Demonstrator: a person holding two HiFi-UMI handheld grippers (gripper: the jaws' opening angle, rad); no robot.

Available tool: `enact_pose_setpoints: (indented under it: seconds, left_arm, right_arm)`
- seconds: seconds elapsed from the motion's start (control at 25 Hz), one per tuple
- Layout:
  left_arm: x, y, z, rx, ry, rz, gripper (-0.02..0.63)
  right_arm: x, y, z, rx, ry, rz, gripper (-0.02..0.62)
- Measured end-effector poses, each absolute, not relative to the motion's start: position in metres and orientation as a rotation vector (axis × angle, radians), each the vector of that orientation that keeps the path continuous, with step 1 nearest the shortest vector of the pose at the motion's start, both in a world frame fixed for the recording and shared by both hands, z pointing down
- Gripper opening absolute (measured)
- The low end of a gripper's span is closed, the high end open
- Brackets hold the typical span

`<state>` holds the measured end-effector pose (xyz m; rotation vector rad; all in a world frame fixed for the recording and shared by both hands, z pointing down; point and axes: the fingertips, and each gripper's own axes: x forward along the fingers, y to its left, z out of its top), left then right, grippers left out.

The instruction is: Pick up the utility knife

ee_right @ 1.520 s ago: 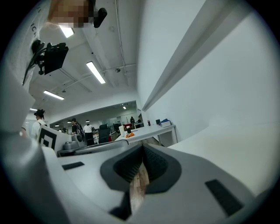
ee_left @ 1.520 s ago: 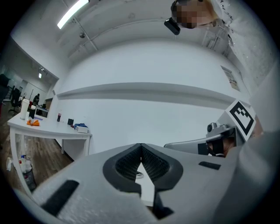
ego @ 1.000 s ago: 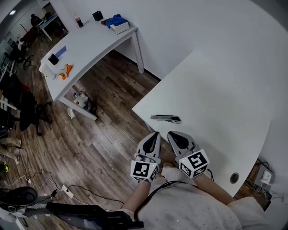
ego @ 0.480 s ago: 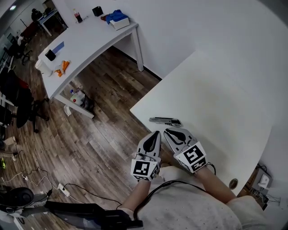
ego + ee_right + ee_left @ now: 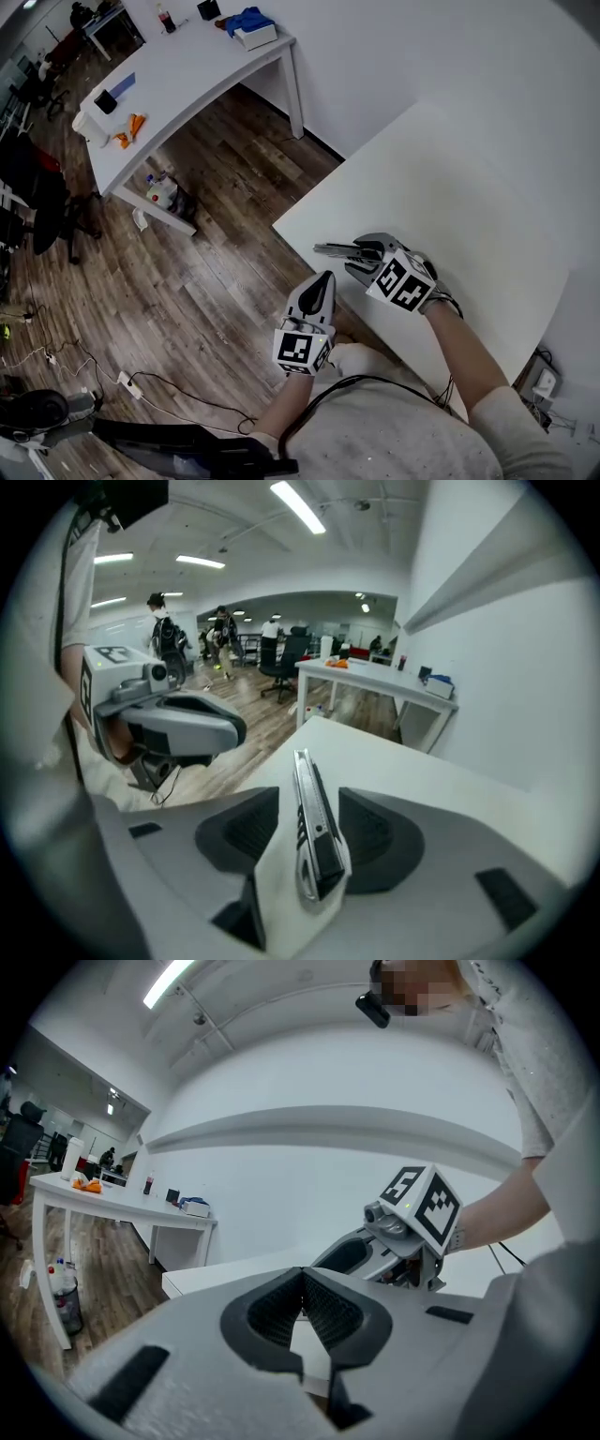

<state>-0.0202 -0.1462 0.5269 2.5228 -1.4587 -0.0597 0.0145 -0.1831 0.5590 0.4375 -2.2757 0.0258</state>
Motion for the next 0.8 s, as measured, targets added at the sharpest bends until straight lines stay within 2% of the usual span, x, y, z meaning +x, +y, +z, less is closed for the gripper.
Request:
enact_pose_setpoints:
  seconds: [0.08,0.8]
  left_arm:
    - [-0.021,-0.147,0.528,2.516,-1.462,-0.064,0.006]
    - [-0.025,-0.153,0.533,2.480,-1.482,-0.089,0.006]
  right_arm:
    - [0.016,-0.184,0.573,0.341,-2.205,0.014,0.207]
    - [0.004,-0.192,0.602,0.059,-1.976,0.157,0.207]
